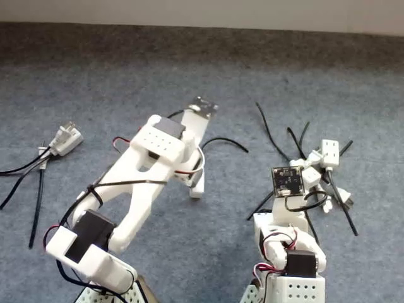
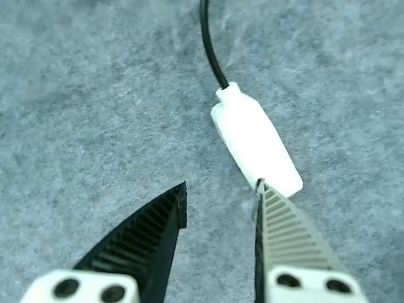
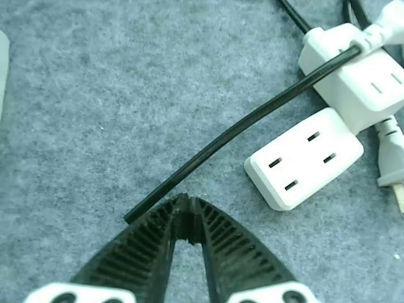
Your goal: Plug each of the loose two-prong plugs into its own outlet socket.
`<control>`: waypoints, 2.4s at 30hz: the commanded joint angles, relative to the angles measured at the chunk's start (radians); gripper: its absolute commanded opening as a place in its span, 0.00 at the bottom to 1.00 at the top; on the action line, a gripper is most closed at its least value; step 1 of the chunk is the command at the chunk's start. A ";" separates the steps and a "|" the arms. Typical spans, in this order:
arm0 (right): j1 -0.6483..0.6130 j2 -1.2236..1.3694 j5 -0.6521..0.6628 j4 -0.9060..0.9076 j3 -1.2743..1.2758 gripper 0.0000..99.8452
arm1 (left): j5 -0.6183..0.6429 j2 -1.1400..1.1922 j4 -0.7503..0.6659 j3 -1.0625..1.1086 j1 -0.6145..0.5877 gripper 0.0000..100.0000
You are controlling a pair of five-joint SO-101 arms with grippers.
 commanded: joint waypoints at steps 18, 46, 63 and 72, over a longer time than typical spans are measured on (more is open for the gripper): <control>0.008 -0.013 -0.003 0.004 0.143 0.01 | 0.006 -0.012 -0.138 -0.002 0.200 0.20; 0.008 -0.013 -0.003 0.004 0.143 0.01 | 0.000 0.004 -0.189 0.036 0.252 0.20; 0.007 -0.013 -0.003 0.004 0.143 0.01 | 0.000 0.008 -0.233 0.107 0.041 0.19; 0.002 -0.013 -0.003 0.004 0.142 0.01 | -0.046 0.008 -0.282 0.150 0.019 0.19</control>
